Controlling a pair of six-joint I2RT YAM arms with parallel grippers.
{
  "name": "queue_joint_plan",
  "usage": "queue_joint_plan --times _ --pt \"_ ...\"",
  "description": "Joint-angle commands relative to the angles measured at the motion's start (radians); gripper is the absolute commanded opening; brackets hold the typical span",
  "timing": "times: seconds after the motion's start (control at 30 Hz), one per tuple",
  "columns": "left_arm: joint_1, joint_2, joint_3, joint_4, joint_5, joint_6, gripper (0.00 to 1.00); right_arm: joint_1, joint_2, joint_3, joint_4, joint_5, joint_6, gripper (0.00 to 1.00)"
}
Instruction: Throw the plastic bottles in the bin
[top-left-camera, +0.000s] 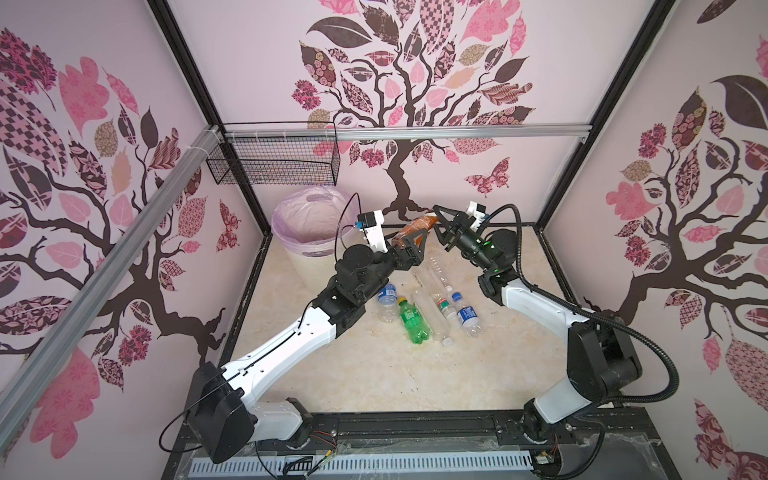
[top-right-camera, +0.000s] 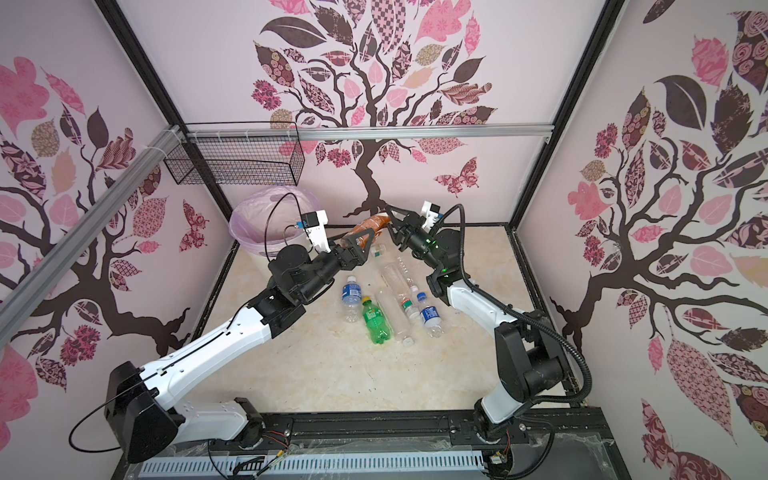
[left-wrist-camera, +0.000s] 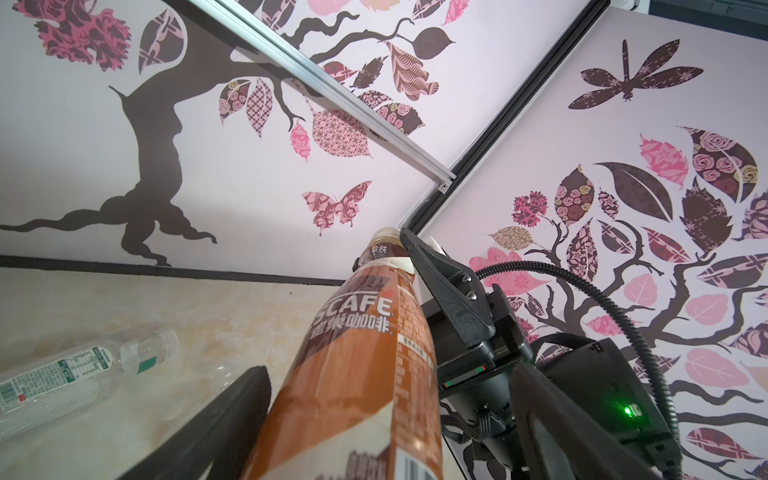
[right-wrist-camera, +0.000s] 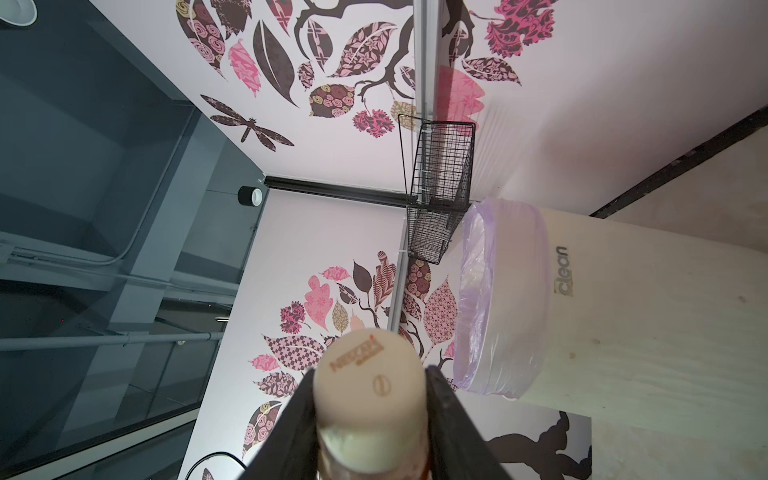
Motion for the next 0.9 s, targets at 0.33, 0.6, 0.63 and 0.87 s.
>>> queue_joint_plan --times 0.33,0.6,0.63,0.87 --pt "0.023 0.000 0.042 -0.035 0.004 0.037 0.94 -0.032 0.036 0.098 0.025 -0.050 0.016 0.27" --pt "0.038 0.022 0.077 -0.063 0.045 0.039 0.80 -0.032 0.046 0.125 0.020 -0.064 0.032 0.27" --pt "0.038 0.023 0.082 -0.064 0.046 0.040 0.79 -0.033 0.044 0.126 0.014 -0.067 0.027 0.27" --pt "0.038 0.041 0.133 -0.102 0.080 0.048 0.58 -0.032 0.032 0.141 -0.025 -0.079 0.004 0.28"
